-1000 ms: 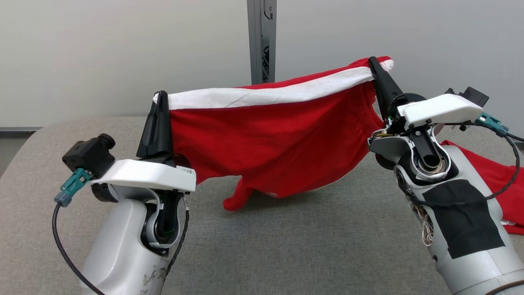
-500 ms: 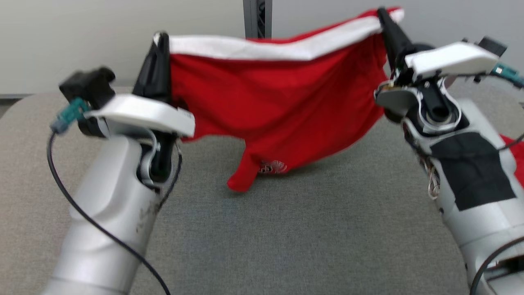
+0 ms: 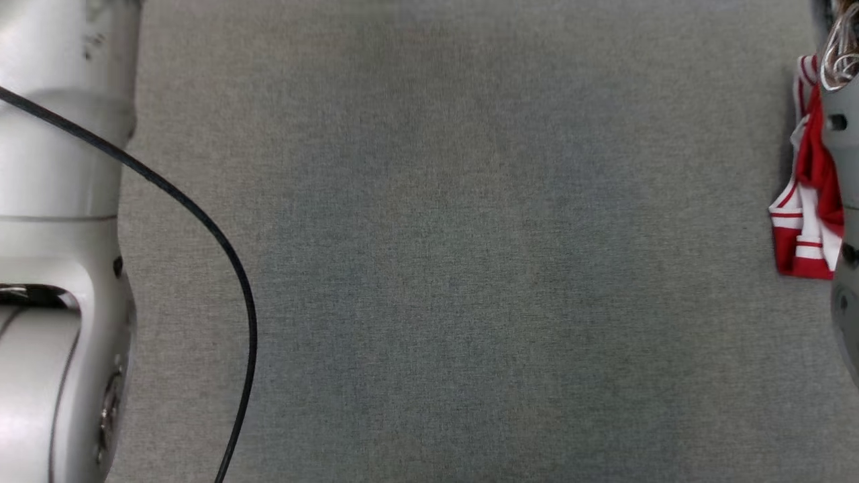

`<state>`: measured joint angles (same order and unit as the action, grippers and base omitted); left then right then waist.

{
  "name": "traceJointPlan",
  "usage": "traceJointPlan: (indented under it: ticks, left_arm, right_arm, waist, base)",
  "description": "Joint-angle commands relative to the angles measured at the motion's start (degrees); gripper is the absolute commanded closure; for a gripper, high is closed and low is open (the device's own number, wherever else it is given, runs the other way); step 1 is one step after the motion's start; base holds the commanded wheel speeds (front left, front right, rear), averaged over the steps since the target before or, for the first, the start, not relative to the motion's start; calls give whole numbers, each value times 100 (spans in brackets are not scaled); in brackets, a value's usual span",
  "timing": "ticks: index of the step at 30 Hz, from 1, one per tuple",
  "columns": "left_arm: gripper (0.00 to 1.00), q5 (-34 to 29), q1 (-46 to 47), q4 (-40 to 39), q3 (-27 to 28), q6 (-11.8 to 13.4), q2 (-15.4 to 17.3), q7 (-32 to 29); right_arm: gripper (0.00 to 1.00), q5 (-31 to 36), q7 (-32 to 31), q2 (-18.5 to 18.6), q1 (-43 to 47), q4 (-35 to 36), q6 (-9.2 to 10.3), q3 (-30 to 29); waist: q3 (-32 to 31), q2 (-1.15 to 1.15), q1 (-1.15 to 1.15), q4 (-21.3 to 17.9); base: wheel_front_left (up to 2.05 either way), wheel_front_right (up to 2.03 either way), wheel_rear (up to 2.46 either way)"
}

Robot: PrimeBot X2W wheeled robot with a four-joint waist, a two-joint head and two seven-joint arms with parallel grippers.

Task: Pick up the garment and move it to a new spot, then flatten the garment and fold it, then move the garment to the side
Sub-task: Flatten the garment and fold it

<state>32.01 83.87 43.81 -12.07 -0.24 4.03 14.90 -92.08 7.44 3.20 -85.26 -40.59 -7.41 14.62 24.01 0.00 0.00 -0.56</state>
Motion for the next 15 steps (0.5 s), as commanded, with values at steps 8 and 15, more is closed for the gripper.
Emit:
traceJointPlan:
  ticks: [8,15]
  left_arm:
    - [100,-8,-180,-726,687,-172,-89,21]
    - [100,153,-842,-504,332,-290,-96,22]
  right_arm:
    - [100,-350,115,1,322,478,-15,-320]
    - [100,-538,-175,-4,1012,295,-15,-295]
  waist:
    - [1154,0,0,5]
    - [1276,0,0,105]
  base:
    - [0,0,0]
    - [0,0,0]
